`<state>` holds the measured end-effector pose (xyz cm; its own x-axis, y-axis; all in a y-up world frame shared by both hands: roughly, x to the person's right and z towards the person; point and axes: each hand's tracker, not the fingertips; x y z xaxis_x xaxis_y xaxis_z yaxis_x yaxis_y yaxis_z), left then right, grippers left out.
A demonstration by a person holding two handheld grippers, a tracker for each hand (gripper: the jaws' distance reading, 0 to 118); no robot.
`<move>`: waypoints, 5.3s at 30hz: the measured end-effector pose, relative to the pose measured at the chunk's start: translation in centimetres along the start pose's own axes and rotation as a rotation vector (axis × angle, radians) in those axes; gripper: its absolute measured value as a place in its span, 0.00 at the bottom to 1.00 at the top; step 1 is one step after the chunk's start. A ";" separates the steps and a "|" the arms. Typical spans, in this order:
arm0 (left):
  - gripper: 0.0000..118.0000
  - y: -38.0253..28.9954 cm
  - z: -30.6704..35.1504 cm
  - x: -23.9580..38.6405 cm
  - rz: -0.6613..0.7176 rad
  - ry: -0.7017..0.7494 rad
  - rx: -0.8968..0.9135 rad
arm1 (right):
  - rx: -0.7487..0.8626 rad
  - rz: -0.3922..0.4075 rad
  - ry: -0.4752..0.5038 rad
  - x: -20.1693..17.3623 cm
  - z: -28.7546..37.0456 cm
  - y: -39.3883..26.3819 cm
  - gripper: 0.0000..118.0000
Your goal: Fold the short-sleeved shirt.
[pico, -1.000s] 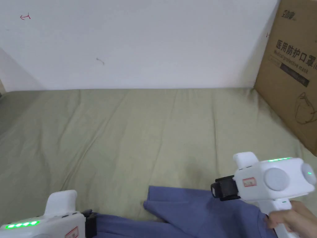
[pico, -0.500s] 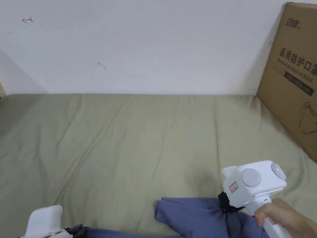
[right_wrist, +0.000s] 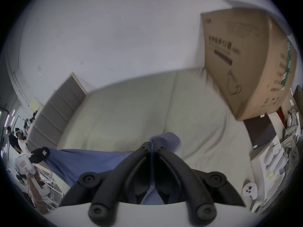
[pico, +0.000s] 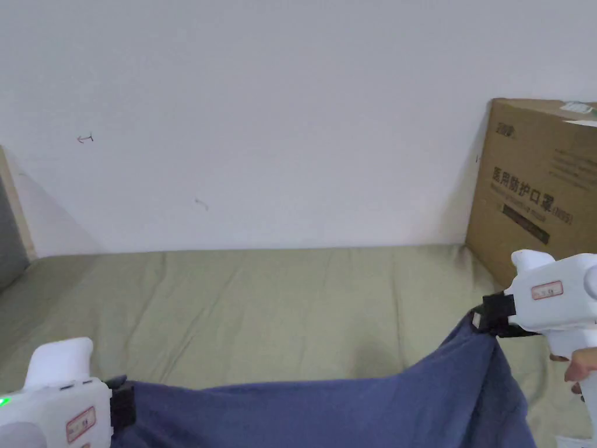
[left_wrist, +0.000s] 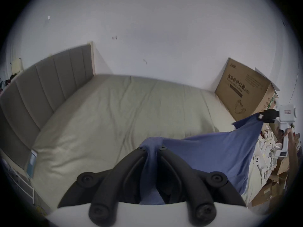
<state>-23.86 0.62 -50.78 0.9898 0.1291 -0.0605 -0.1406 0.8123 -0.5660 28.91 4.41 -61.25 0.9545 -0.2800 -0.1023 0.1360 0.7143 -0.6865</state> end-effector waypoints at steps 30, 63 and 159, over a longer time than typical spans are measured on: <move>0.05 26.4 5.7 -0.2 -0.060 0.138 0.312 | 0.358 -0.119 0.014 -6.5 14.4 21.0 0.01; 0.05 17.6 -21.8 -1.3 -0.116 0.249 -0.030 | 0.081 -0.154 -0.171 -2.7 -11.1 16.0 0.01; 0.04 -26.2 8.2 -10.6 0.081 0.076 -0.357 | -0.398 -0.049 -0.187 2.3 6.0 -38.3 0.06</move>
<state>-30.91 -17.31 -28.55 0.9767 0.1312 -0.1697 -0.2141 0.5497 -0.8074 27.52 -19.71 -30.88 0.9860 -0.1606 0.0443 0.1046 0.3904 -0.9147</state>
